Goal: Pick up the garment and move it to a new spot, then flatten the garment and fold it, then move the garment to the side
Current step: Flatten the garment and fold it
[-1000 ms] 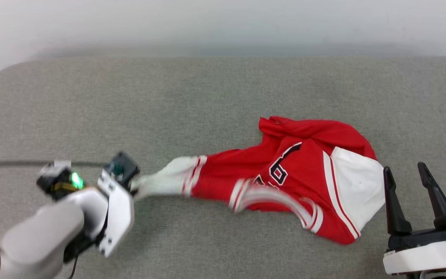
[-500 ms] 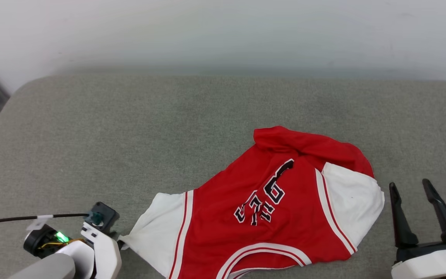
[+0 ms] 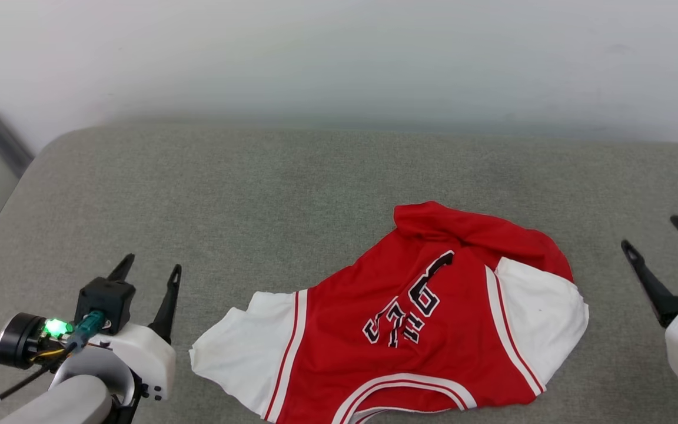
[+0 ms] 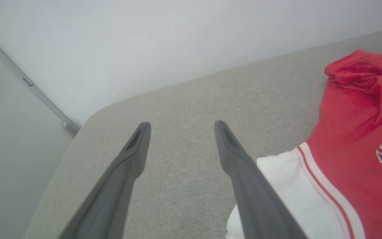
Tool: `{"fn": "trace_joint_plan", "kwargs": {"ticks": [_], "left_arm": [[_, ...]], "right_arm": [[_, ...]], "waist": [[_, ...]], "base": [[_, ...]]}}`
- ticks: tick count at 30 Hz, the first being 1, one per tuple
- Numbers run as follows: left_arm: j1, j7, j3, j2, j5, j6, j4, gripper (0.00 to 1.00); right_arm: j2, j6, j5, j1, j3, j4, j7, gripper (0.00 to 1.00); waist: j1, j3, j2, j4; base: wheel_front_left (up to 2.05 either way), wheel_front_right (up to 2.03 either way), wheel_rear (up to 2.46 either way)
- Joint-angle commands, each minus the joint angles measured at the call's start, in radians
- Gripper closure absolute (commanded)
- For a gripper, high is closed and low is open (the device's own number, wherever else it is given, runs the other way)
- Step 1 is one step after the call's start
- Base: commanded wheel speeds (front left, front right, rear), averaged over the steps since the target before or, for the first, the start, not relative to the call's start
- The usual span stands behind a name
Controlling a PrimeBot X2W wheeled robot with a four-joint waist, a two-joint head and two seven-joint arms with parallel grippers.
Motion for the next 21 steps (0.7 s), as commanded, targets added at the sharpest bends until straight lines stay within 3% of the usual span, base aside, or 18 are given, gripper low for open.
{"fn": "trace_joint_plan", "kwargs": {"ticks": [1, 5, 9, 15, 21], "left_arm": [[0.025, -0.014, 0.026, -0.006, 0.018, 0.039, -0.027, 0.00], [0.065, -0.023, 0.098, -0.040, 0.074, 0.115, -0.093, 0.00], [0.118, -0.024, 0.204, -0.097, 0.169, 0.149, -0.141, 0.00], [0.184, -0.023, 0.341, -0.188, 0.292, 0.144, -0.180, 0.00], [0.238, -0.024, 0.477, -0.304, 0.419, 0.091, -0.199, 0.00]], "right_arm": [[-0.058, -0.001, 0.058, -0.029, 0.043, 0.003, 0.082, 0.00], [-0.189, -0.001, 0.211, -0.080, 0.157, 0.028, 0.301, 0.00], [-0.255, -0.001, 0.332, -0.157, 0.247, 0.076, 0.467, 0.00], [-0.256, -0.001, 0.395, -0.257, 0.319, 0.178, 0.574, 0.00], [-0.207, -0.001, 0.423, -0.338, 0.366, 0.318, 0.594, 0.00]], "waist": [[0.0001, 0.009, -0.0001, 0.007], [0.0001, 0.036, -0.0001, 0.021], [0.0001, 0.077, -0.0001, 0.038], [0.0001, 0.134, -0.0001, 0.064], [0.0001, 0.212, -0.0001, 0.099]], "base": [[0.00, 0.00, 0.00], [0.00, 0.00, 0.00], [0.00, 0.00, 0.00], [0.00, 0.00, 0.00], [0.00, 0.00, 0.00]]}}
